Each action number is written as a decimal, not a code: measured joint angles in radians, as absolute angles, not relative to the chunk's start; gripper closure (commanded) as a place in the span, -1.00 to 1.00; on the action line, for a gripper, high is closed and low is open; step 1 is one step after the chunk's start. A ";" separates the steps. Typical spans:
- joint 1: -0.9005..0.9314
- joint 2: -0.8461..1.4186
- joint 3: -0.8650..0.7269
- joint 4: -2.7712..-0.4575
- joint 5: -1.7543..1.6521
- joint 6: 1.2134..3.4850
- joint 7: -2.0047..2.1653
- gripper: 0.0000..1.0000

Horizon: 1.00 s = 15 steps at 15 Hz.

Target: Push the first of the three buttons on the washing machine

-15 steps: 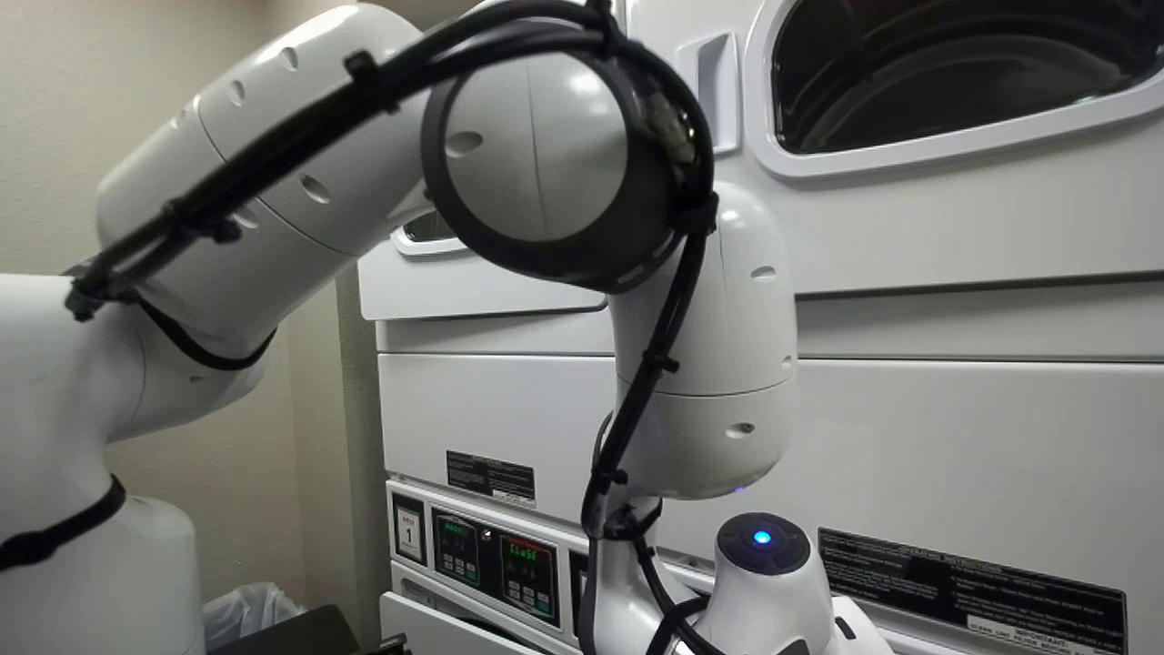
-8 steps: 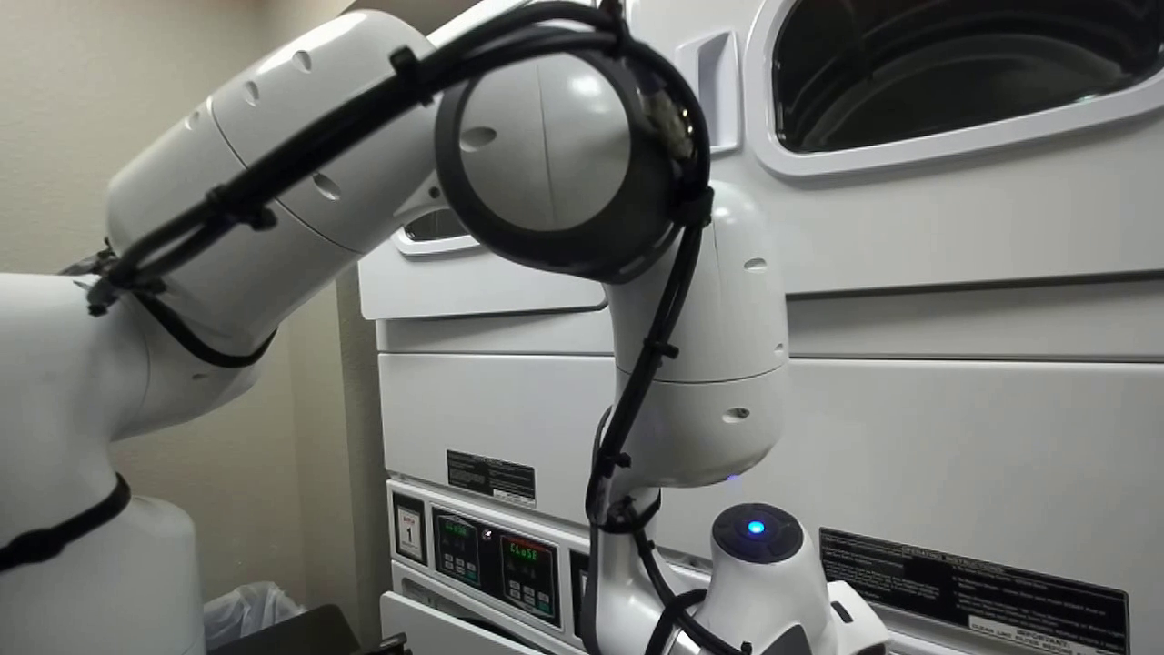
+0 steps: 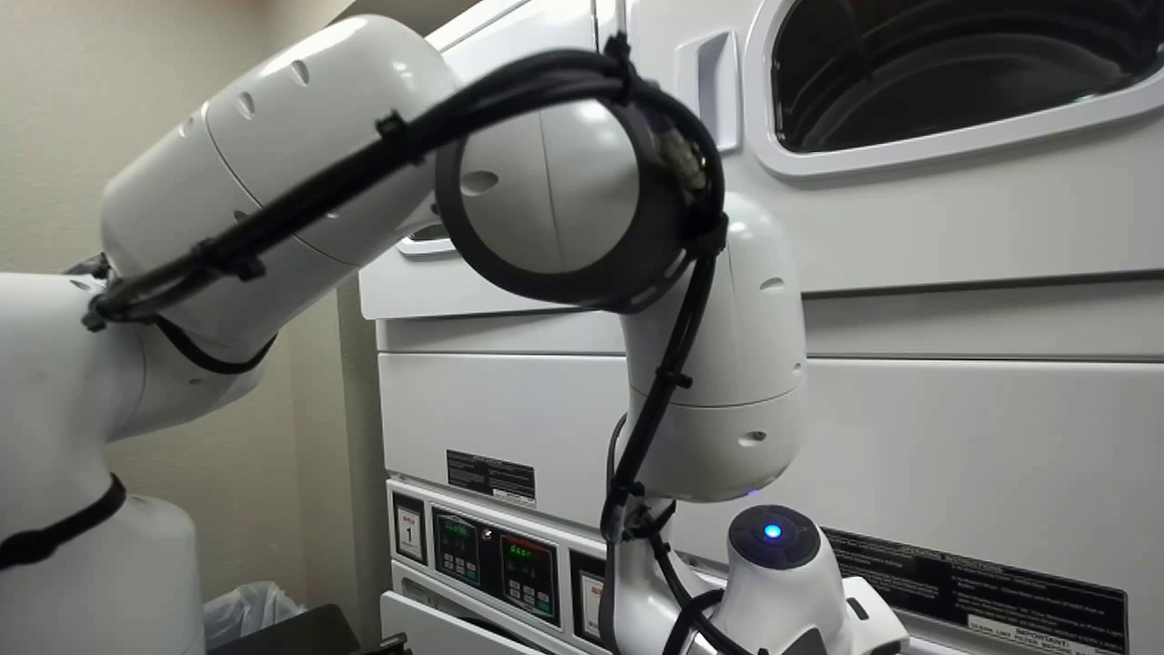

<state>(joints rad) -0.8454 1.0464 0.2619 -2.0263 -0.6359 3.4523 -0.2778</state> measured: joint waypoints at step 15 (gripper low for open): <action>-0.620 0.988 0.093 -2.089 -0.484 3.413 -0.269 1.00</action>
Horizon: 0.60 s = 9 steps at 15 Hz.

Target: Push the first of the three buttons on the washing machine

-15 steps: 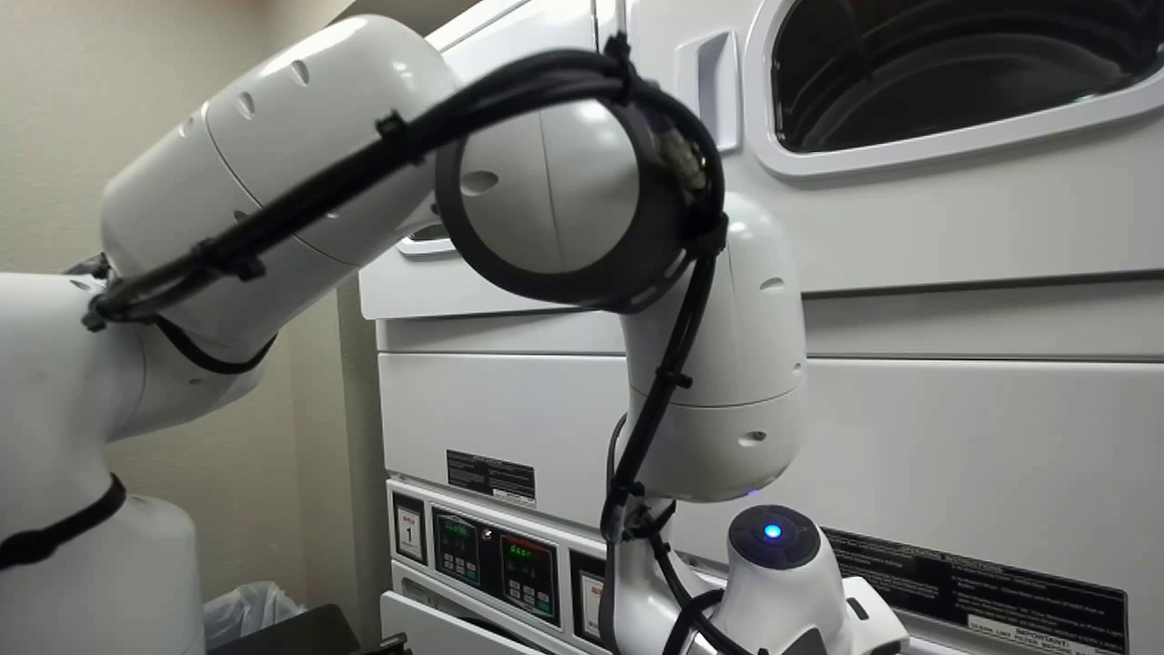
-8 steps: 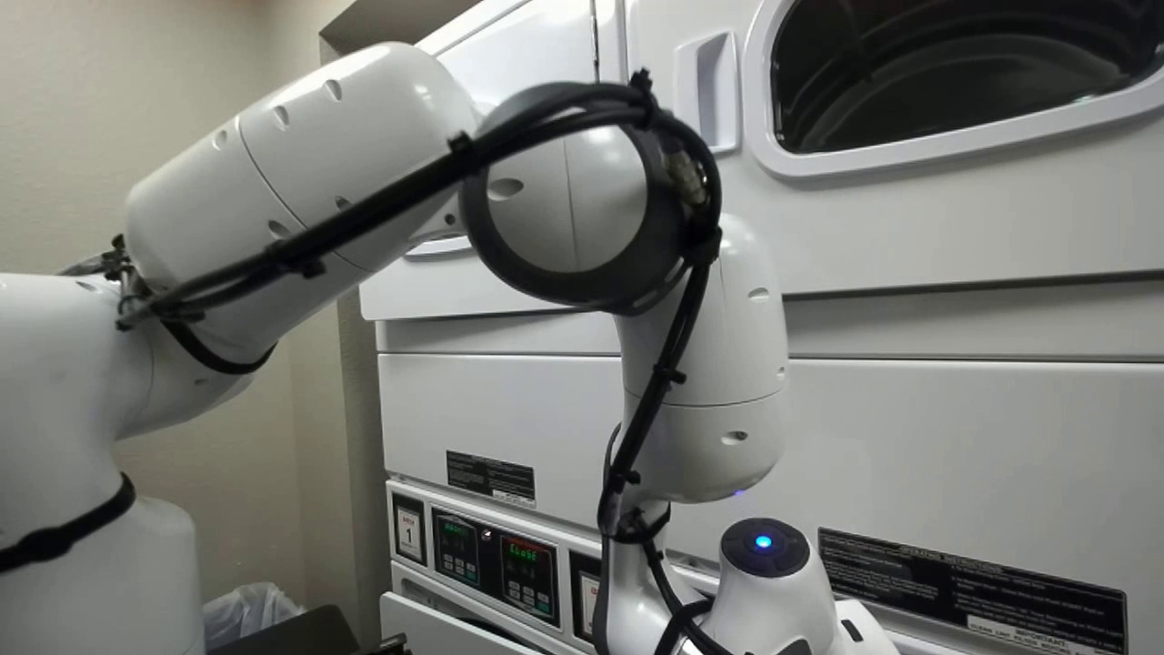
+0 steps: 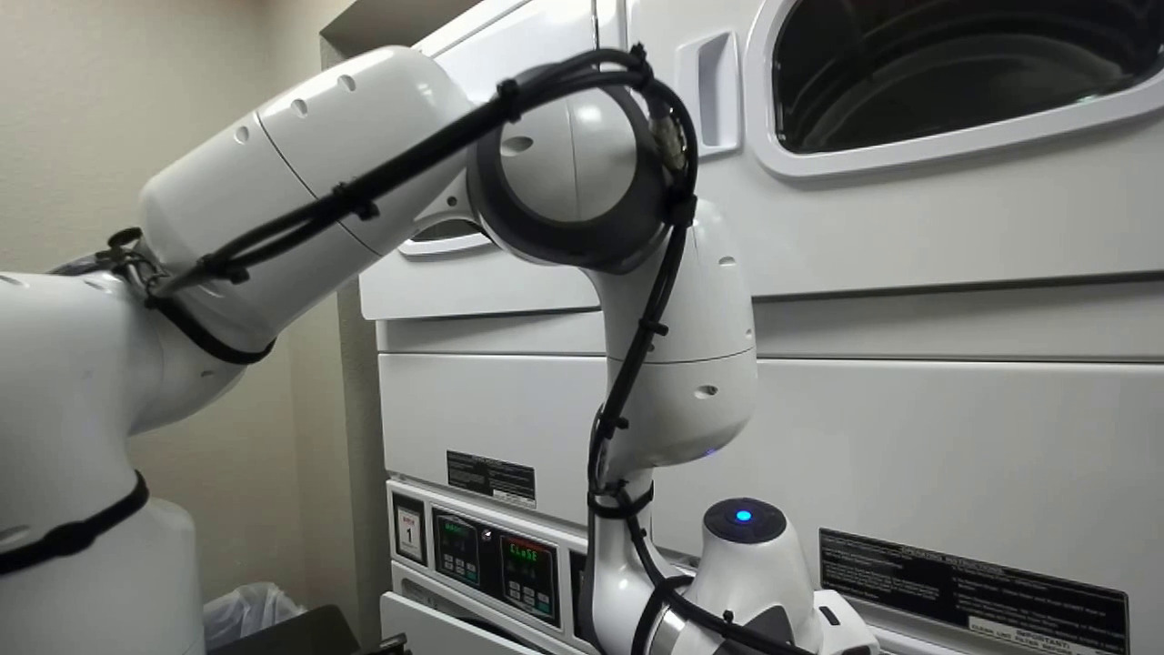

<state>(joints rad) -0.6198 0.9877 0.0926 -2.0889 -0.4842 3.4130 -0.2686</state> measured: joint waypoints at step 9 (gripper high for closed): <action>-0.740 0.997 0.201 -2.056 -0.496 3.456 -0.267 1.00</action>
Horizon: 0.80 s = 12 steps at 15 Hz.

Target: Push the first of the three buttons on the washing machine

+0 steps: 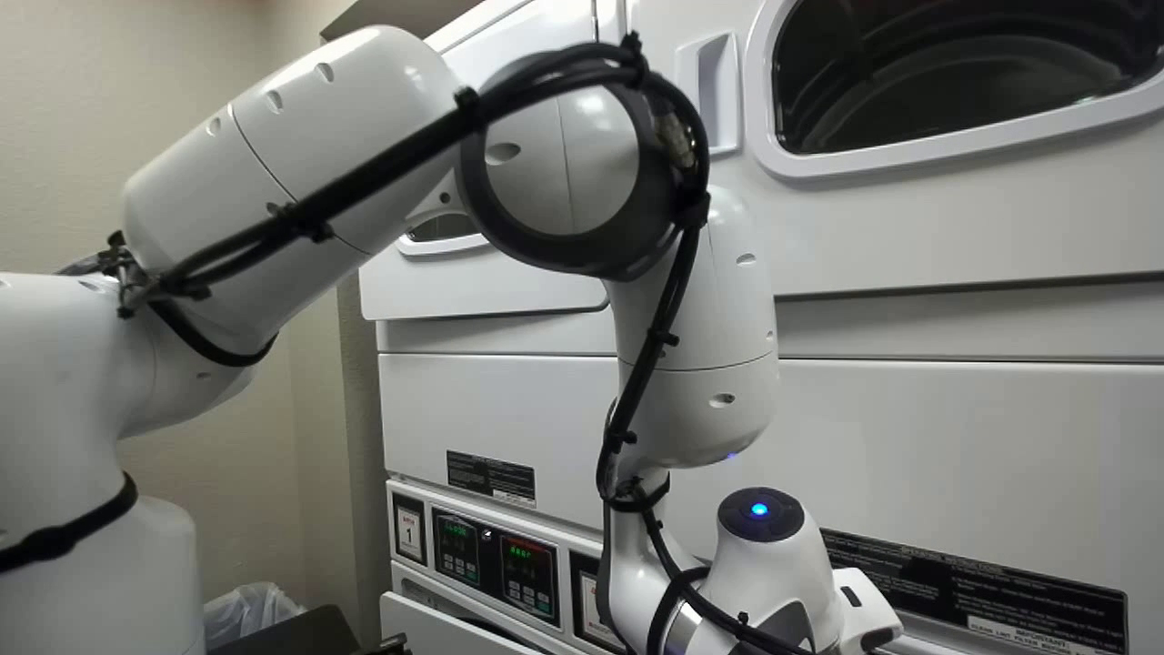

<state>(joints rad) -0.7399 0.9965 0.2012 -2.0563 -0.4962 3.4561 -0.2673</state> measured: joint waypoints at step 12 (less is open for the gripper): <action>-0.744 1.005 0.188 -2.058 -0.467 3.412 -0.267 1.00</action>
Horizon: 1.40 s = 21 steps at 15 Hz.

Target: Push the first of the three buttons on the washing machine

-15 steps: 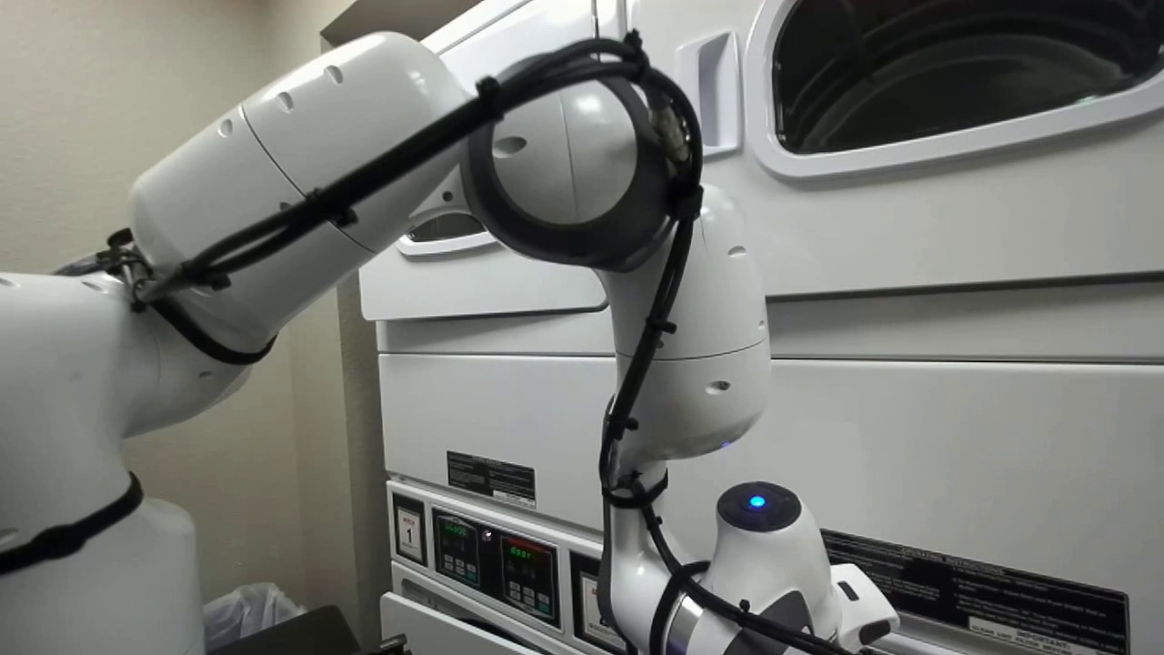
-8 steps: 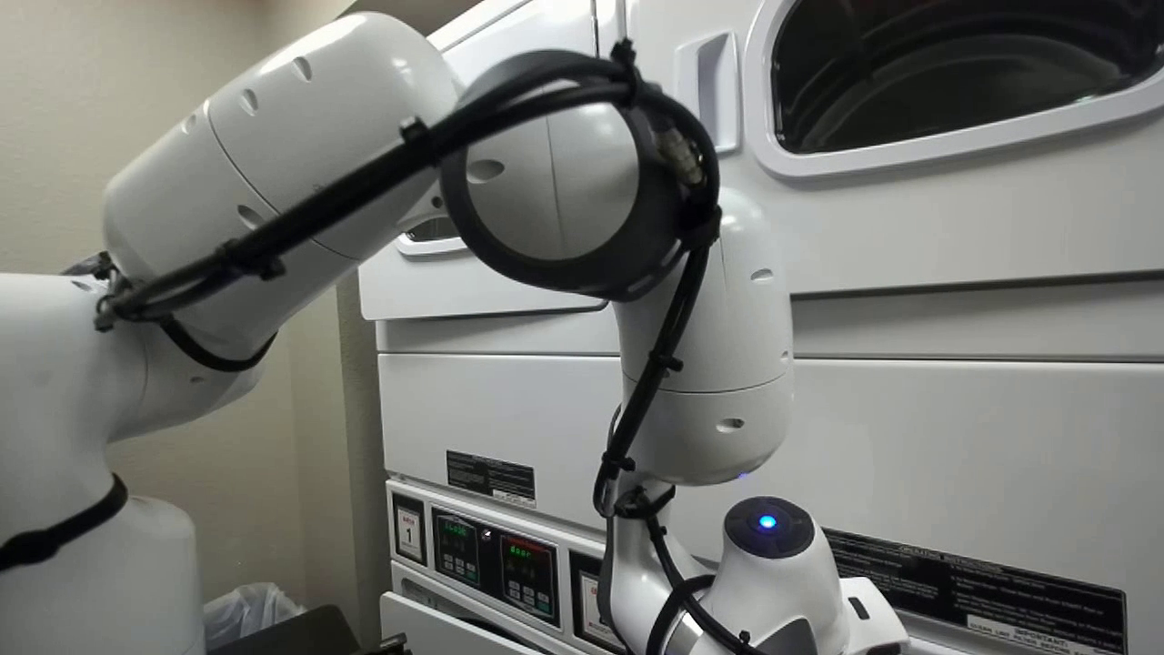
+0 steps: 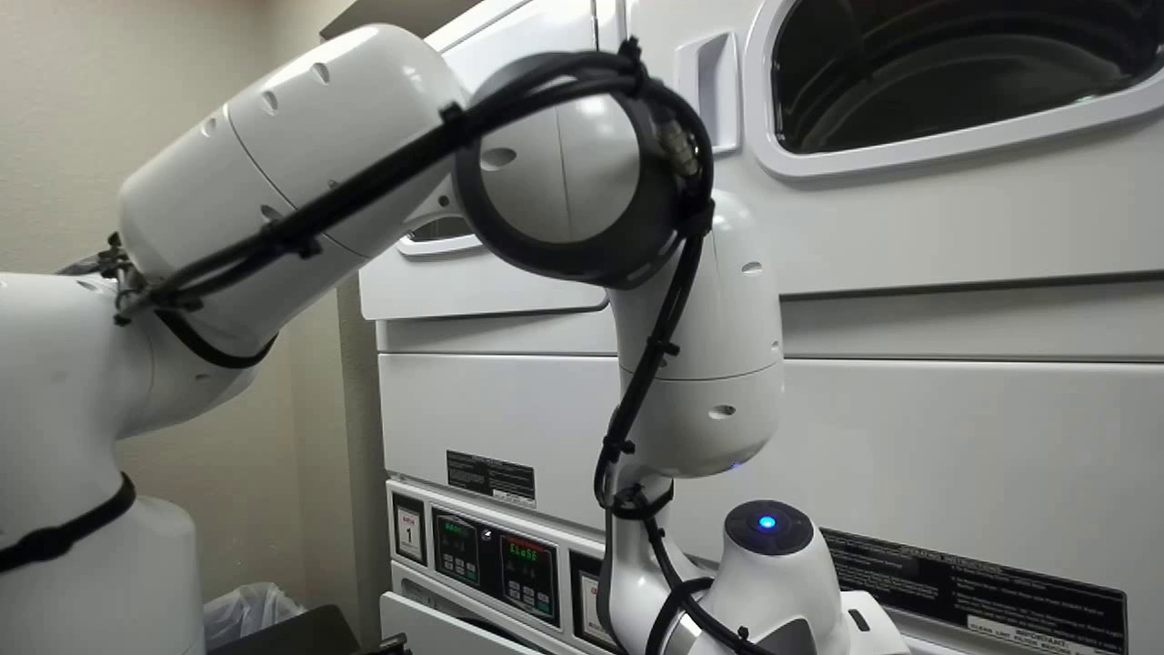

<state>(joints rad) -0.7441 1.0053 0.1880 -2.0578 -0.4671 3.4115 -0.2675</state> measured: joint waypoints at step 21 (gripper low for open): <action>-0.669 0.939 0.169 -2.104 -0.419 3.448 -0.230 1.00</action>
